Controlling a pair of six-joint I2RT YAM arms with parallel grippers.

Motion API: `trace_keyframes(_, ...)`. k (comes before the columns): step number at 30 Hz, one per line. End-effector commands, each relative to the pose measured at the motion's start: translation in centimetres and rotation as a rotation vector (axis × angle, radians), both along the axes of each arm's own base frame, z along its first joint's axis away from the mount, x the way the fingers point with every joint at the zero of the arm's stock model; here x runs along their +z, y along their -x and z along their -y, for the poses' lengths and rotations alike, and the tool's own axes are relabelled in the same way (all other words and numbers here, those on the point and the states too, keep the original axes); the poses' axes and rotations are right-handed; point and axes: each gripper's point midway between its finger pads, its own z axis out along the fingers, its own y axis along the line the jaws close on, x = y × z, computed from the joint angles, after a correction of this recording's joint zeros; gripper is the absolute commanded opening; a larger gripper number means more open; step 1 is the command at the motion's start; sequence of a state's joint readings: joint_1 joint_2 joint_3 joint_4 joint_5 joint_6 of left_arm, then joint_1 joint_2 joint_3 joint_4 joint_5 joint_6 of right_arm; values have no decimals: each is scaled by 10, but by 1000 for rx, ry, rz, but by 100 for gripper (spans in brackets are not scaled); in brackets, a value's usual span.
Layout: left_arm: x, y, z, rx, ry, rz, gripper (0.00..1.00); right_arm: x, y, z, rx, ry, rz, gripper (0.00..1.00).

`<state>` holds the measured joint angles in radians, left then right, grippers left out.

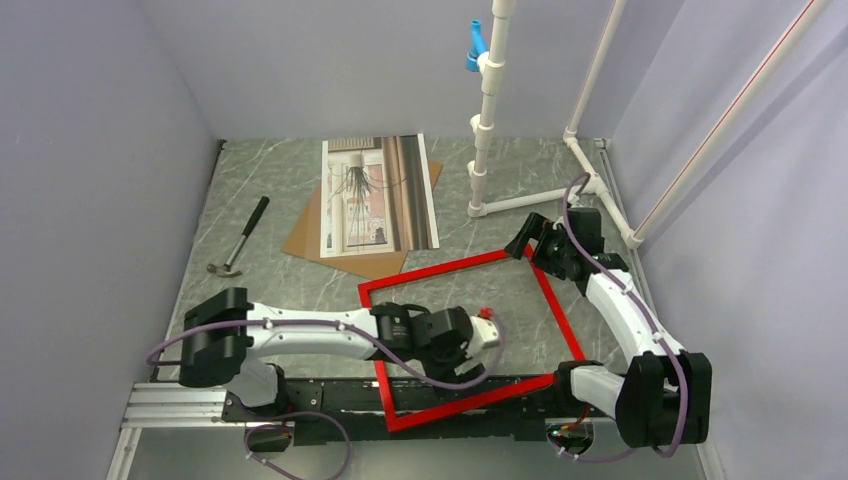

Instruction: Put the photo into the frame

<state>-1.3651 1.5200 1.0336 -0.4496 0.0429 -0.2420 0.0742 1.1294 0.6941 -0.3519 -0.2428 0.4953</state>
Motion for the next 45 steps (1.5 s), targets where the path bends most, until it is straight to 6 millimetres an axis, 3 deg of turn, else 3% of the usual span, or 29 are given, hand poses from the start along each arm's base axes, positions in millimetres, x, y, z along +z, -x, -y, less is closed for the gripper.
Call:
trace_keyframes(1, 12, 25, 35, -47, 58, -11, 93, 10, 2, 6, -23, -75, -1, 100)
trace_keyframes(7, -8, 56, 50, -139, -5, -40, 86, 18, -4, 23, -69, -119, 3, 100)
trace_keyframes(15, -39, 67, 54, -141, -115, -3, 71, 34, -11, 33, -95, -138, 26, 100)
trace_keyframes(19, -51, 73, 52, -140, -163, 24, 50, 35, -9, 41, -126, -116, 5, 100)
trace_keyframes(23, -50, 70, 52, -121, -165, 43, 14, 40, -7, 45, -146, -106, 3, 100)
trace_keyframes(25, -43, 68, 51, -113, -154, 54, 0, 45, -5, 42, -142, -122, 16, 100)
trace_keyframes(29, -18, 59, 55, -83, -93, 55, 0, 60, 1, 35, -115, -154, 37, 100)
trace_keyframes(32, 15, 46, 66, -36, 3, 18, 0, 81, 8, 27, -90, -185, 62, 100)
trace_keyframes(38, 75, 5, 76, 77, 154, -18, 0, 136, 20, 13, -42, -247, 169, 100)
trace_keyframes(45, 125, -43, 64, 203, 329, -142, 0, 179, 41, -9, 35, -358, 225, 99)
